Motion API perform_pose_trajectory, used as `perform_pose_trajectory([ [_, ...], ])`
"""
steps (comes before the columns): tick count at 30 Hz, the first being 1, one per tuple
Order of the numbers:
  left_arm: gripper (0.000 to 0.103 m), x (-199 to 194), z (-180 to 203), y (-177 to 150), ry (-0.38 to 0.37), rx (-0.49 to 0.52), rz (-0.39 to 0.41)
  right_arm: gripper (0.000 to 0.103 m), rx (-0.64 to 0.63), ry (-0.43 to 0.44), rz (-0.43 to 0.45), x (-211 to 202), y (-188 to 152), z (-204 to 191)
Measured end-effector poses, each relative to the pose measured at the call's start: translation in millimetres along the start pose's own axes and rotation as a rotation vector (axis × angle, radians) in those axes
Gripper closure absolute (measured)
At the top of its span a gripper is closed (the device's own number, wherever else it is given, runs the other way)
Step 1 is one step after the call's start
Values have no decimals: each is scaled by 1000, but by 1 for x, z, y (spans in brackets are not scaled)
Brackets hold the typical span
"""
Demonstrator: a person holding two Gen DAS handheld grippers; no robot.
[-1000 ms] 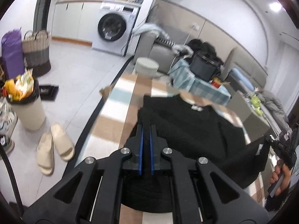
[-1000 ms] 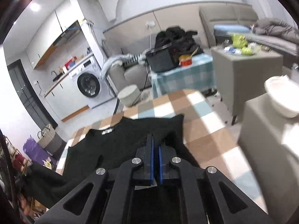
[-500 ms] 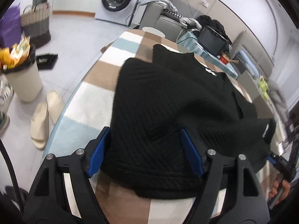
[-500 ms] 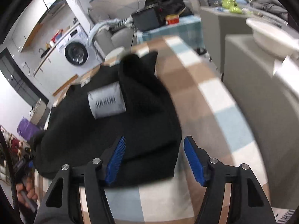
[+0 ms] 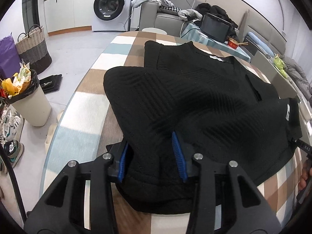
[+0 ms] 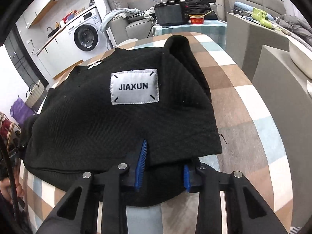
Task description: Fold small clothes
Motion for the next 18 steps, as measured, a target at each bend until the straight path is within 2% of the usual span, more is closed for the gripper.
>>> perform_pose_trajectory([
  [5,66,-27,-8,-29,-28,8,-21,72,5,12,-25,-23,-27,6],
  [12,66,-76,-26,-77,-73,-43,-44,69,74,43,-54,-67,-77,23],
  [14,66,-86,-31,-83,-82,-65,-34,64,87,38,-30,-78,-81,27],
  [16,66,-94,-38,-83,-104,-95,-23,63,103,35,14,-93,-80,32],
  [18,66,-102,-44,-83,-130,-121,-8,62,129,81,59,-110,-76,40],
])
Point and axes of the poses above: each gripper's, at about its wrist camera, not at the fingertips, and x roughly the way its jaws point, z to its right, y to its top, the point moved 3 cm from there along x, roughly the way its jaws point, and after that the axes turned 2 degrees about x, right-handed, at the moved point
